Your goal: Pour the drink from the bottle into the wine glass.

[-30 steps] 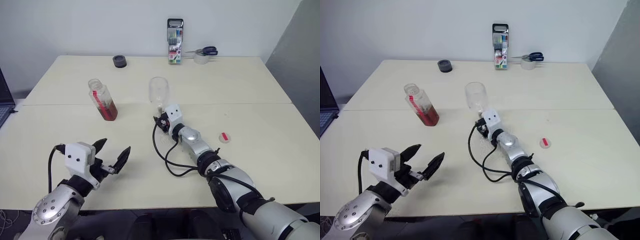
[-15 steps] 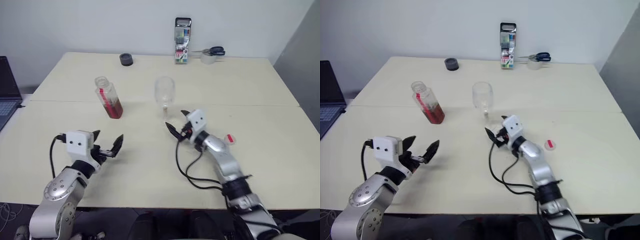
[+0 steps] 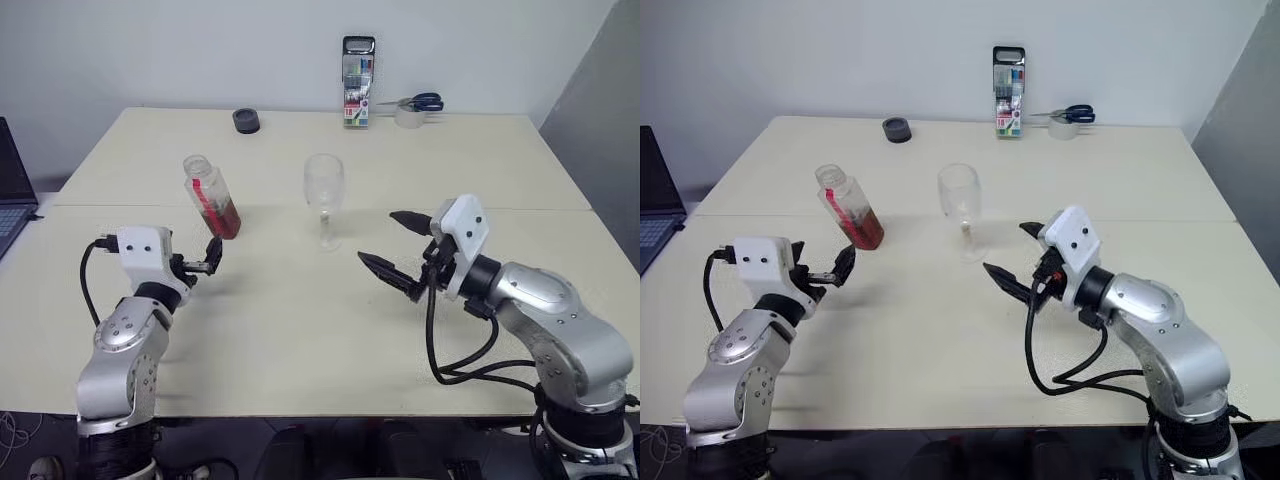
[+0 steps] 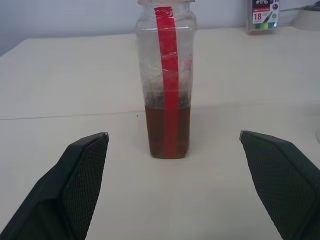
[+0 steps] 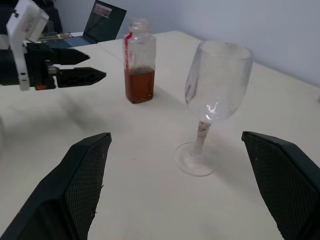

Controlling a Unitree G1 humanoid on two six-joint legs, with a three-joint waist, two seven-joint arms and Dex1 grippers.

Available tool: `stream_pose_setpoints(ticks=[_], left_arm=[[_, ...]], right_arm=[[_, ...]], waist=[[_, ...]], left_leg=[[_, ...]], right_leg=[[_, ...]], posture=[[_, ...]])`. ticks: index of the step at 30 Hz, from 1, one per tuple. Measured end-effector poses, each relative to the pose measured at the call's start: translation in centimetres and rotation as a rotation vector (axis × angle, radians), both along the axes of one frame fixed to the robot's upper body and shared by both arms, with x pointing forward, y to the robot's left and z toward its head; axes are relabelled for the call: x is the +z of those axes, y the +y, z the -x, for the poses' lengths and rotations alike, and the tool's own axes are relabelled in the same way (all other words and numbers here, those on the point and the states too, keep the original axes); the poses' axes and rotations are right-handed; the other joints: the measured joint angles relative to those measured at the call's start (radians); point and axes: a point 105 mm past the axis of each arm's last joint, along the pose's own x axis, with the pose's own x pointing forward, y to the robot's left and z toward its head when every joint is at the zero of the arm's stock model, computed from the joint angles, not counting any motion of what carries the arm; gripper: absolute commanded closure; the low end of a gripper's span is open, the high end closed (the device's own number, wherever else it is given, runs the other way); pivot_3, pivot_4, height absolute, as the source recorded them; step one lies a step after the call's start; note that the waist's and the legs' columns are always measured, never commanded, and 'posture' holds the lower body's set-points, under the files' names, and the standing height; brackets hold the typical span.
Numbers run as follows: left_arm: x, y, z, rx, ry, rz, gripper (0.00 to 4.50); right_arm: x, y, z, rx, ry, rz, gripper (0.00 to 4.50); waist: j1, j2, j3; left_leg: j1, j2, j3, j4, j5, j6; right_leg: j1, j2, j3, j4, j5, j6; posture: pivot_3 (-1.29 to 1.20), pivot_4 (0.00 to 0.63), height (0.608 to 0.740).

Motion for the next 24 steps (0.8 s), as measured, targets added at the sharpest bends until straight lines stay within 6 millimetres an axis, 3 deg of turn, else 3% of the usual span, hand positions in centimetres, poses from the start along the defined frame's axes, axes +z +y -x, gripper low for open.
stream_pose_setpoints(ticks=[8, 24], left_arm=[[1.5, 0.7, -1.9, -0.022, -0.029, -0.039, 0.0], [0.7, -0.1, -5.0, -0.107, 0.013, -0.011, 0.0]], right_arm=[[0.4, 0.3, 0.7, -0.017, 0.052, -0.076, 0.03], [1.3, 0.1, 0.8, -0.026, 0.04, -0.109, 0.03]], waist=[[0.0, 0.0, 0.0], [0.0, 0.0, 0.0]], left_leg=[[0.0, 0.0, 0.0, 0.0, 0.0, 0.0], [0.0, 0.0, 0.0, 0.001, 0.0, 0.0]], right_leg=[[0.0, 0.0, 0.0, 0.001, 0.0, 0.0], [0.0, 0.0, 0.0, 0.001, 0.0, 0.0]], posture=[[0.0, 0.15, 0.74], [0.0, 0.15, 0.74]])
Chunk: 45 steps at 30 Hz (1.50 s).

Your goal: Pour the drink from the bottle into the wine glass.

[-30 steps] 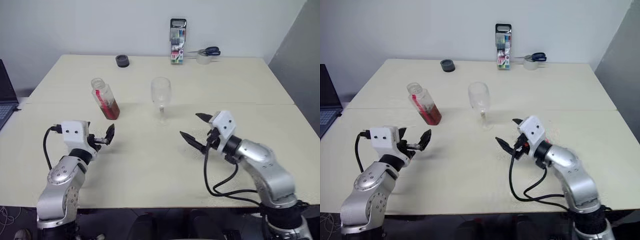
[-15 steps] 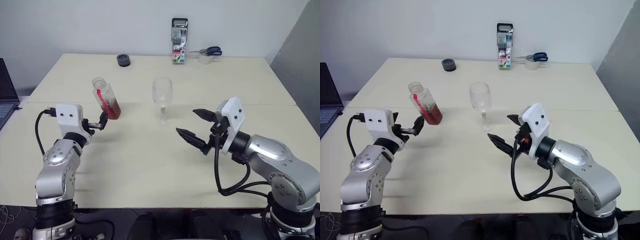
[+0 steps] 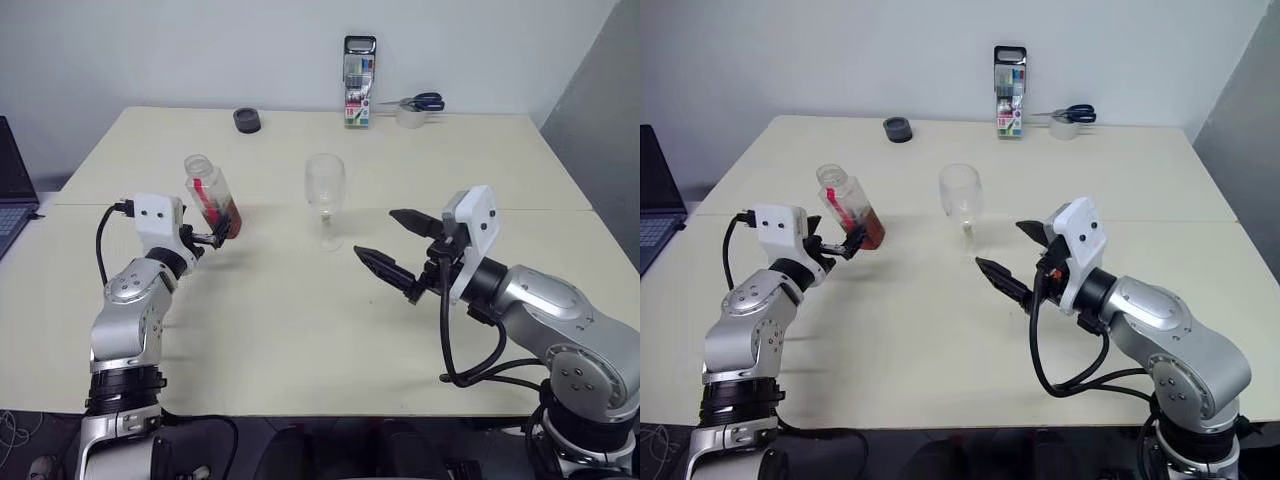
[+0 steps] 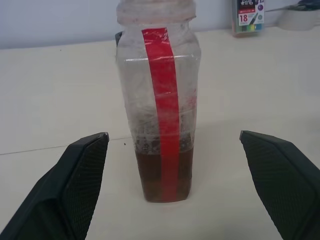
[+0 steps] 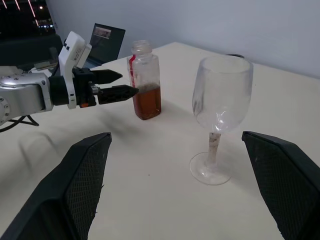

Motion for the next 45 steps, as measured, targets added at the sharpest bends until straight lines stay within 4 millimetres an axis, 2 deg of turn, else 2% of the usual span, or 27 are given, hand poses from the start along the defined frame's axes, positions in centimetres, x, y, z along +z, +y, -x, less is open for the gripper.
stream_pose_setpoints(ticks=[8, 15, 20, 26, 27, 30, 35, 36, 41, 45], left_arm=[[0.4, 0.0, -1.3, -0.004, -0.028, -0.009, 0.0], [-1.0, -0.6, -2.6, -0.055, 0.0, -0.01, 0.0], [-0.9, -1.0, -3.9, -0.077, -0.031, -0.004, 0.0], [-0.6, -0.1, -4.8, -0.06, -0.053, -0.017, 0.0], [-0.6, 0.3, -4.9, -0.049, -0.052, -0.029, 0.4], [-0.7, 0.9, -5.0, -0.032, -0.047, -0.035, 1.21], [-1.0, 1.2, -5.0, -0.025, -0.048, -0.034, 2.67], [-1.0, 1.2, -5.0, -0.024, -0.049, -0.034, 2.79], [-0.9, 1.1, -5.2, -0.024, -0.048, -0.053, 2.81], [-0.1, -0.3, -5.9, -0.055, -0.051, -0.133, 2.81]], right_arm=[[0.1, -0.2, 0.1, -0.013, -0.004, 0.008, 0.03], [0.3, -0.6, 0.0, -0.027, -0.004, 0.009, 0.03], [0.3, -0.7, -0.1, -0.045, -0.005, 0.008, 0.03], [0.4, -0.7, 0.0, -0.06, -0.016, 0.007, 0.03], [0.5, -0.8, 0.0, -0.062, -0.018, 0.008, 0.0], [0.5, -0.8, 0.0, -0.071, -0.019, 0.01, 0.0], [0.5, -0.9, -0.1, -0.078, -0.02, 0.009, 0.0], [0.5, -0.9, -0.1, -0.079, -0.02, 0.009, 0.0], [0.5, -1.1, -0.2, -0.092, -0.028, 0.011, 0.0], [0.9, -1.5, -0.3, -0.114, -0.068, 0.028, 0.0]], waist=[[0.0, 0.0, 0.0], [0.0, 0.0, 0.0], [0.001, 0.0, 0.0], [0.001, 0.0, 0.0], [0.0, 0.0, 0.0], [0.001, 0.0, 0.0], [0.0, 0.0, 0.0], [0.0, 0.0, 0.0], [0.0, 0.0, 0.0], [0.002, -0.001, 0.0]], left_leg=[[0.0, 0.0, 0.0, 0.0, 0.0, 0.0], [0.0, 0.0, 0.0, 0.0, 0.0, 0.0], [-0.001, 0.0, 0.0, 0.001, 0.0, 0.0], [-0.001, 0.0, 0.0, 0.001, 0.0, 0.0], [-0.001, 0.0, 0.0, 0.001, 0.0, 0.0], [-0.002, 0.0, 0.0, 0.001, 0.0, 0.0], [-0.002, 0.0, 0.0, 0.001, 0.0, 0.0], [-0.002, 0.0, 0.0, 0.001, 0.0, 0.0], [-0.002, 0.0, 0.0, 0.001, 0.0, 0.0], [-0.003, 0.0, -0.001, 0.002, 0.0, 0.0]], right_leg=[[0.0, 0.0, 0.0, 0.0, 0.0, 0.0], [0.0, 0.0, 0.0, 0.0, 0.0, 0.0], [0.0, 0.0, 0.0, 0.0, 0.0, 0.0], [-0.001, 0.0, -0.001, 0.0, 0.0, 0.0], [-0.001, 0.0, -0.001, 0.0, 0.0, 0.0], [-0.001, 0.0, -0.001, 0.0, 0.0, 0.0], [-0.001, 0.0, -0.001, 0.0, 0.0, 0.0], [-0.001, 0.0, -0.001, 0.0, 0.0, 0.0], [-0.001, 0.0, -0.001, 0.0, 0.0, 0.0], [-0.001, 0.0, -0.002, 0.0, 0.0, 0.0]], posture=[[0.0, 0.15, 0.74], [0.0, 0.15, 0.74], [0.0, 0.15, 0.74], [0.0, 0.15, 0.74], [0.0, 0.15, 0.74], [0.0, 0.15, 0.74], [0.0, 0.15, 0.74], [0.0, 0.15, 0.74], [0.0, 0.15, 0.74], [0.0, 0.15, 0.74]])
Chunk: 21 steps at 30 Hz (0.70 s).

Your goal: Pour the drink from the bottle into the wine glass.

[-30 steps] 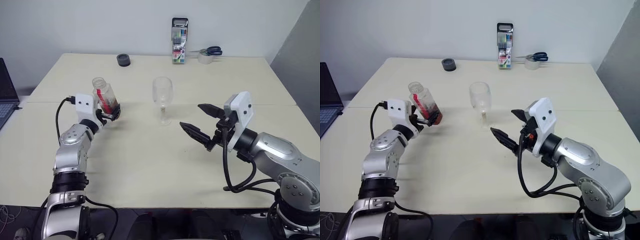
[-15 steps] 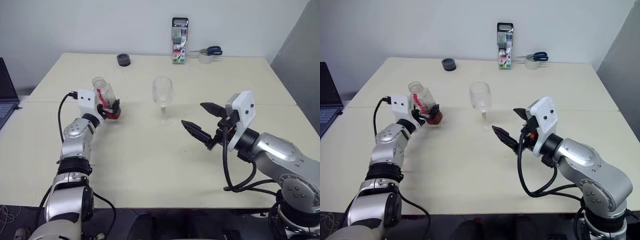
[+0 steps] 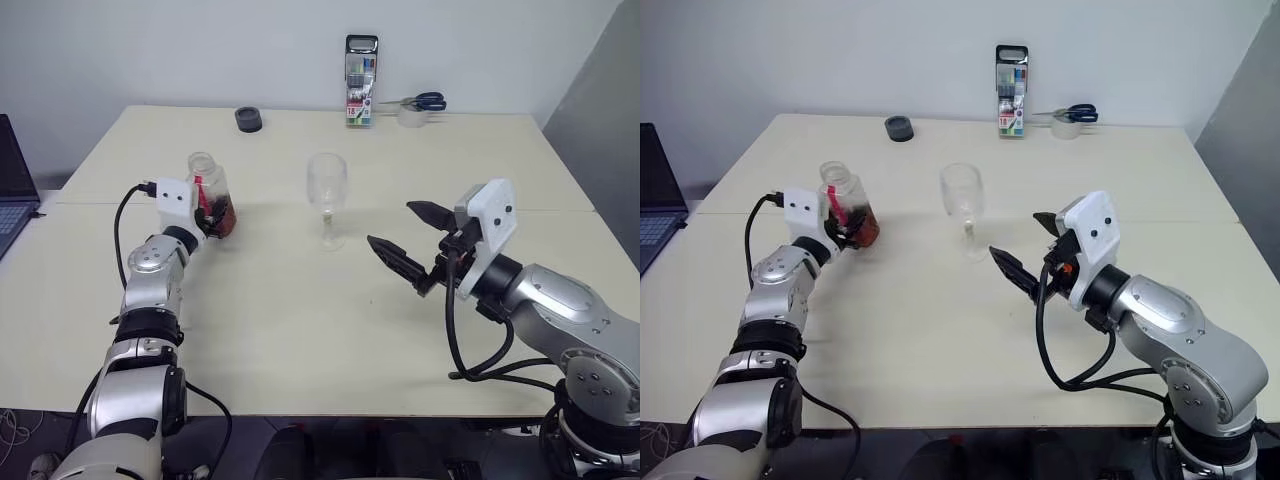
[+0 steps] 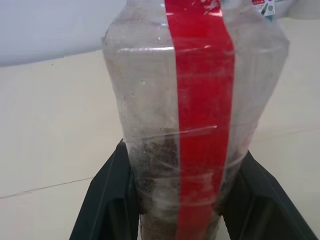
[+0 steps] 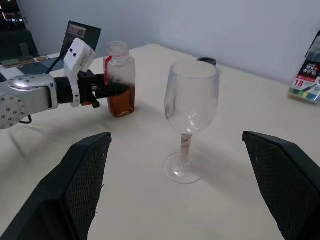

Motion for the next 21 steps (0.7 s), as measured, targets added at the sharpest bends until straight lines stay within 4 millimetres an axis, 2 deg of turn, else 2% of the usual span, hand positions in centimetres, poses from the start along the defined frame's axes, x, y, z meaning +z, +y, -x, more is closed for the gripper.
stream_pose_setpoints(ticks=[3, 6, 8, 9, 11, 14, 17, 21], left_arm=[[2.3, -2.3, -1.1, -0.069, -0.038, -0.077, 2.81], [7.8, -6.3, -2.3, -0.185, -0.166, -0.236, 2.81], [11.1, -8.1, -2.1, -0.242, -0.275, -0.315, 2.81], [12.1, -8.7, -2.0, -0.264, -0.309, -0.351, 2.81], [12.5, -9.8, -1.8, -0.309, -0.337, -0.445, 2.81], [11.6, -10.9, -1.7, -0.367, -0.326, -0.557, 2.81], [11.7, -10.5, -1.6, -0.377, -0.335, -0.664, 2.81], [13.4, -9.8, -1.2, -0.364, -0.39, -0.787, 2.81]], right_arm=[[0.2, -0.2, -0.1, -0.012, -0.044, 0.022, 0.0], [0.9, -0.2, -0.7, -0.01, -0.103, 0.012, 0.0], [1.1, -0.3, -1.2, -0.021, -0.127, 0.005, 0.0], [1.0, -0.5, -1.5, -0.026, -0.129, 0.004, 0.0], [0.9, -0.8, -2.1, -0.043, -0.137, -0.002, 0.0], [0.8, -0.7, -2.5, -0.046, -0.145, -0.016, 0.0], [0.9, -0.6, -2.6, -0.048, -0.162, -0.022, 0.0], [0.9, -0.3, -2.5, -0.041, -0.166, -0.032, 0.0]], waist=[[0.005, -0.004, 0.002], [0.011, -0.007, 0.004], [0.01, -0.007, 0.004], [0.005, -0.006, 0.004], [-0.004, -0.006, 0.004], [-0.007, -0.006, 0.004], [-0.007, -0.006, 0.004], [-0.002, -0.006, 0.004]], left_leg=[[-0.002, -0.001, -0.001, 0.001, 0.0, -0.001], [-0.002, -0.002, -0.001, 0.001, 0.001, -0.002], [-0.001, -0.002, 0.001, 0.0, 0.002, -0.002], [-0.001, -0.002, 0.002, 0.0, 0.002, -0.003], [-0.001, -0.002, 0.002, -0.001, 0.002, -0.003], [-0.001, -0.001, 0.003, -0.001, 0.002, -0.003], [-0.002, -0.001, 0.003, -0.001, 0.002, -0.003], [-0.002, -0.001, 0.003, -0.001, 0.002, -0.003]], right_leg=[[-0.001, 0.0, -0.001, 0.0, 0.0, 0.0], [-0.001, 0.0, -0.001, -0.001, 0.0, 0.0], [-0.001, -0.001, 0.0, -0.001, 0.0, 0.0], [-0.001, -0.001, 0.002, -0.002, 0.0, 0.0], [-0.001, -0.001, 0.002, -0.002, 0.0, 0.0], [-0.004, 0.0, 0.003, 0.001, 0.0, 0.0], [-0.004, 0.0, 0.003, 0.001, 0.0, 0.0], [-0.004, 0.0, 0.003, 0.0, 0.0, 0.0]], posture=[[0.0, 0.15, 0.74], [0.0, 0.15, 0.74], [0.0, 0.15, 0.74], [0.0, 0.15, 0.74], [0.0, 0.15, 0.74], [0.0, 0.15, 0.74], [0.0, 0.15, 0.74], [0.0, 0.15, 0.74]])
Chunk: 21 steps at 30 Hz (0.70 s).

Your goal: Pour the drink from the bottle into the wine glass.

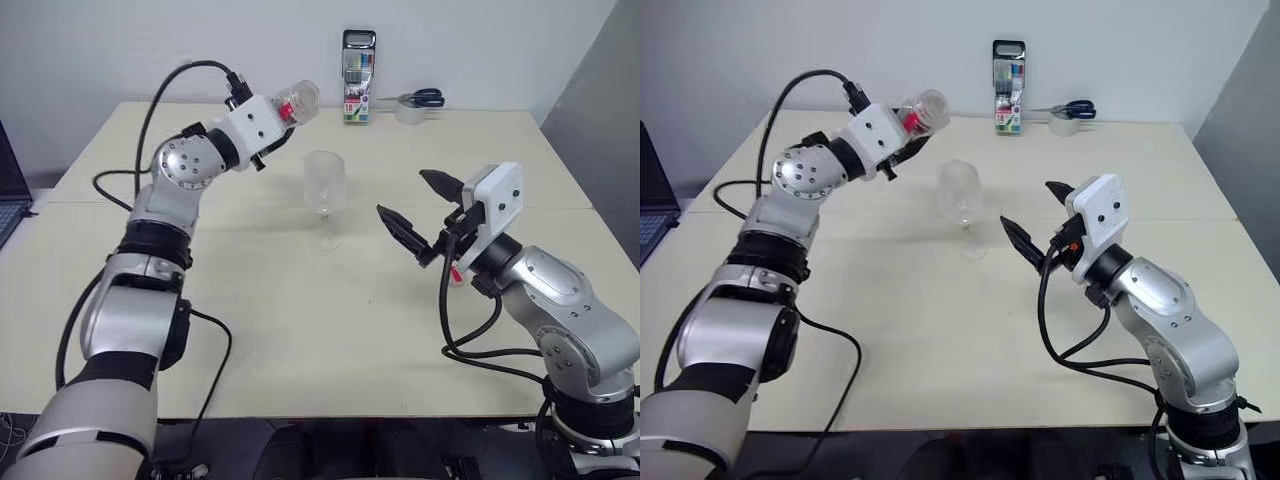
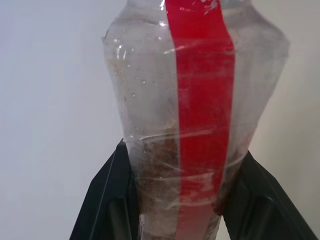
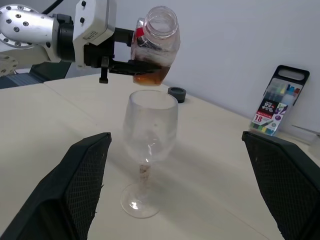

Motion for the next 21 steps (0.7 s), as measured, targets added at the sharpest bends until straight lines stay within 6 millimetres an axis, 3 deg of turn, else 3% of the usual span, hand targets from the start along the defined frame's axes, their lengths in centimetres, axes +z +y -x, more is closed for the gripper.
stream_pose_setpoints(ticks=[11, 21], left_arm=[[-1.3, -0.1, 0.0, 0.007, -0.004, -0.207, 2.81], [-0.6, -0.8, 0.0, 0.001, -0.073, -0.325, 2.81]], right_arm=[[-0.1, 0.7, 0.1, 0.018, 0.003, -0.027, 0.0], [0.1, 0.8, 0.1, 0.006, -0.015, -0.041, 0.0]], waist=[[0.0, 0.0, 0.0], [-0.001, 0.0, 0.0]], left_leg=[[0.0, 0.0, 0.0, 0.0, 0.0, 0.0], [0.0, 0.0, 0.0, 0.001, 0.0, 0.0]], right_leg=[[0.0, 0.0, 0.0, 0.0, 0.0, 0.0], [0.0, 0.0, 0.0, 0.001, 0.0, 0.0]], posture=[[0.0, 0.15, 0.74], [0.0, 0.15, 0.74]])
